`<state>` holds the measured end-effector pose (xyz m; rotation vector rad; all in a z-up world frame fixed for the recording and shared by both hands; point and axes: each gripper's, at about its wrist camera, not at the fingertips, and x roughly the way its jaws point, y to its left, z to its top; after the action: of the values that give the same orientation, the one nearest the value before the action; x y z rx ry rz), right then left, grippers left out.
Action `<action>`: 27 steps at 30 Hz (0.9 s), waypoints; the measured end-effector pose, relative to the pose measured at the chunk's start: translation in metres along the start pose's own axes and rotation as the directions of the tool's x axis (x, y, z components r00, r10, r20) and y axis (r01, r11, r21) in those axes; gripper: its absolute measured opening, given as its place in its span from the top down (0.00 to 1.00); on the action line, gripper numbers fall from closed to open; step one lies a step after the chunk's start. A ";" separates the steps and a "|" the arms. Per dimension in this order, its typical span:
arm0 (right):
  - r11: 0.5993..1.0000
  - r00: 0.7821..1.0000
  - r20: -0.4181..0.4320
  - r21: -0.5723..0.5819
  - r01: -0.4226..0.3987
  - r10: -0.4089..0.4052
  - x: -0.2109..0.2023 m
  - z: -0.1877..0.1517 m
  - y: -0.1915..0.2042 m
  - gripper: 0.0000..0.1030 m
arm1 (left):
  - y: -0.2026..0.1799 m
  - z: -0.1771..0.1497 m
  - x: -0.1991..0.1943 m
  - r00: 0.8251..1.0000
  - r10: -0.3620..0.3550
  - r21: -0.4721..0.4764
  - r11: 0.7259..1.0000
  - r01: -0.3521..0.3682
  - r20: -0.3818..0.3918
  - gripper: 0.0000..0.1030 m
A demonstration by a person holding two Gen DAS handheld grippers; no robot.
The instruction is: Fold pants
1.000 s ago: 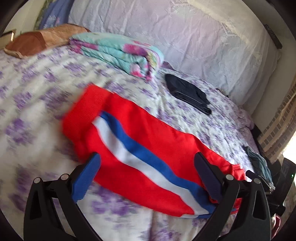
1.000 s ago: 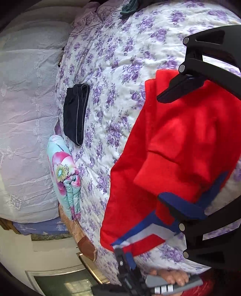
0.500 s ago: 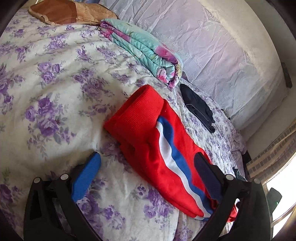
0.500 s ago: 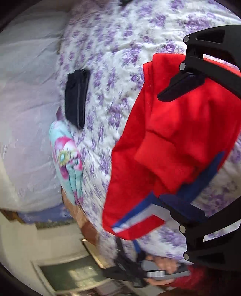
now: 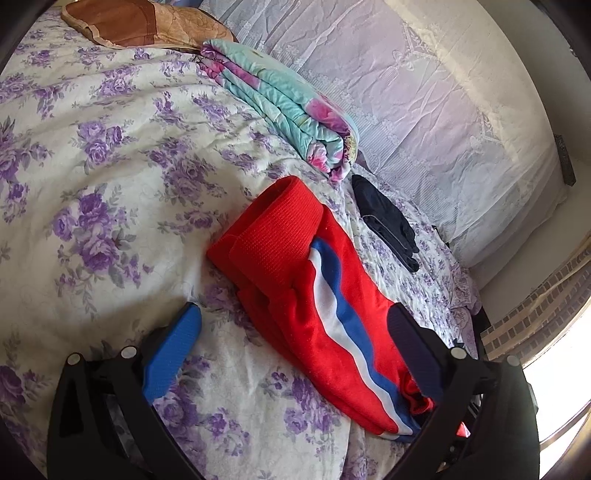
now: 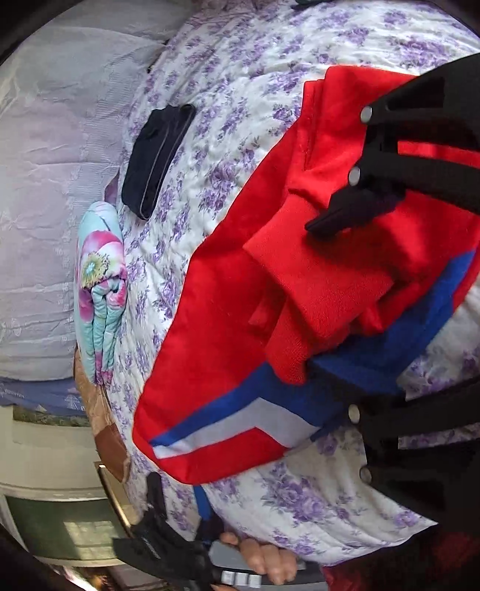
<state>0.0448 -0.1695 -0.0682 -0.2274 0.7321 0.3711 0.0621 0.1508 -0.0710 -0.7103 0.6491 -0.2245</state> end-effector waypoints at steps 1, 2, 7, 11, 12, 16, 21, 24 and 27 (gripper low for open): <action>0.999 1.000 0.015 0.034 -0.021 0.020 -0.002 0.001 -0.006 0.53 | 0.000 0.000 0.000 1.000 -0.004 -0.001 1.000 0.004 0.001 0.05; 0.997 0.999 0.027 0.060 -0.042 0.040 -0.004 0.000 -0.011 0.59 | 0.000 0.000 0.000 1.000 -0.007 -0.002 1.000 0.007 0.002 0.05; 0.987 0.991 0.126 0.143 -0.070 0.052 -0.025 0.008 -0.026 0.83 | 0.001 0.000 -0.001 1.000 -0.009 -0.003 1.000 0.009 0.004 0.05; 0.966 0.975 0.222 0.245 -0.080 0.024 -0.049 0.024 -0.056 0.84 | 0.001 0.000 -0.002 1.000 -0.018 -0.007 1.000 0.018 0.009 0.05; 0.961 0.969 0.246 0.266 -0.079 0.012 -0.055 0.028 -0.062 0.85 | 0.001 0.000 -0.002 1.000 -0.020 -0.008 1.000 0.020 0.010 0.05; 0.959 0.948 0.312 0.281 -0.025 -0.067 -0.073 0.046 -0.069 0.84 | 0.001 0.000 -0.002 1.000 -0.020 -0.009 1.000 0.020 0.011 0.05; 0.990 0.997 0.083 0.143 -0.008 -0.004 0.001 0.027 -0.026 0.83 | 0.002 -0.001 -0.003 1.000 -0.024 -0.007 1.000 0.024 0.011 0.05; 0.998 0.999 0.024 0.056 -0.025 0.024 0.011 0.013 -0.003 0.60 | 0.001 0.000 -0.002 1.000 -0.020 -0.002 1.000 0.020 0.006 0.05; 0.995 0.990 0.115 0.059 -0.086 0.079 -0.026 0.021 -0.004 0.30 | 0.000 0.000 -0.002 1.000 -0.019 -0.001 1.000 0.019 0.006 0.05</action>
<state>0.0410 -0.1730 -0.0347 -0.1151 0.6424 0.4348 0.0602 0.1519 -0.0704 -0.7186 0.6371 -0.2395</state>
